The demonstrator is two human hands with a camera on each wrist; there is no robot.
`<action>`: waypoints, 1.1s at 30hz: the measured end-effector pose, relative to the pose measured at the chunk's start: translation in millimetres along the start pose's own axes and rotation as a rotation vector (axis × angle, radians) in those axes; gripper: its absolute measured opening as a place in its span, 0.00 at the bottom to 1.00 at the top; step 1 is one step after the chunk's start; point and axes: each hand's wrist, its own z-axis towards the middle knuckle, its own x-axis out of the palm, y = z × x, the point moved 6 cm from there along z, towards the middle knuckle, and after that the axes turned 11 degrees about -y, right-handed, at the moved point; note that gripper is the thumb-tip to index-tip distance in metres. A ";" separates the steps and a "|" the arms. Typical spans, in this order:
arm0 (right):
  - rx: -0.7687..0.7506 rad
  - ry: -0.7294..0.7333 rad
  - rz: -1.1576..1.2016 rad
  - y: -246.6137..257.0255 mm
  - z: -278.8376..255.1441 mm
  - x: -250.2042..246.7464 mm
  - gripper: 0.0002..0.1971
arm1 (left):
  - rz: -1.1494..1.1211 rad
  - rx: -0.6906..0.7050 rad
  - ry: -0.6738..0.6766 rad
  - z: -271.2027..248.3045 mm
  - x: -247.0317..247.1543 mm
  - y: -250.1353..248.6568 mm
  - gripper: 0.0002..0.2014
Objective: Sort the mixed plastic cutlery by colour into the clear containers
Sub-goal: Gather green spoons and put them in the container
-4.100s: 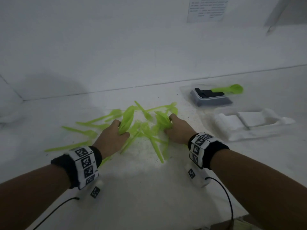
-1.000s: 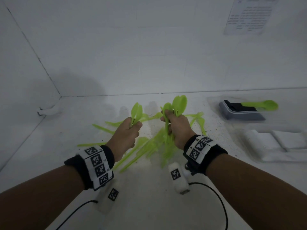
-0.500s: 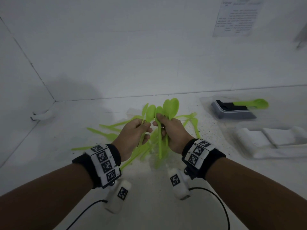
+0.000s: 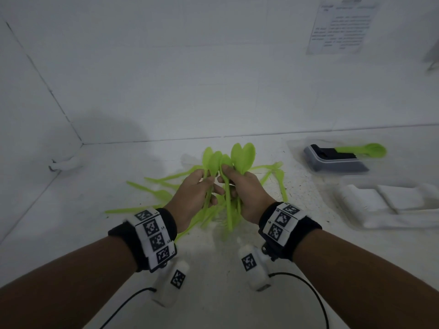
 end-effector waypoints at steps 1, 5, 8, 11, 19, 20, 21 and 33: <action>0.001 -0.006 0.001 -0.2 -0.8 0.9 0.12 | 0.012 0.011 -0.016 -0.7 -0.9 -0.6 0.09; -0.002 -0.023 0.020 3.8 -5.0 5.7 0.15 | 0.097 0.095 -0.056 -1.0 -2.0 -1.2 0.09; -0.011 -0.012 0.031 5.5 -7.0 8.1 0.13 | 0.188 0.186 -0.074 -1.6 -5.0 -0.3 0.11; -0.023 -0.017 0.007 4.3 -6.1 7.1 0.12 | 0.226 0.209 -0.106 0.8 -10.4 3.2 0.10; -0.105 -0.141 -0.074 4.9 -2.1 2.9 0.15 | 0.034 -0.006 -0.064 3.9 -11.8 9.2 0.12; -0.106 -0.131 -0.078 3.1 -1.9 4.9 0.16 | 0.006 -0.021 -0.044 3.3 -9.0 8.7 0.13; -0.101 -0.119 -0.070 1.7 -2.6 7.2 0.16 | -0.024 -0.035 -0.024 2.7 -6.4 8.3 0.13; 0.057 -0.137 0.015 -5.6 -10.8 18.8 0.18 | 0.254 0.113 0.087 -1.6 -5.5 -3.2 0.19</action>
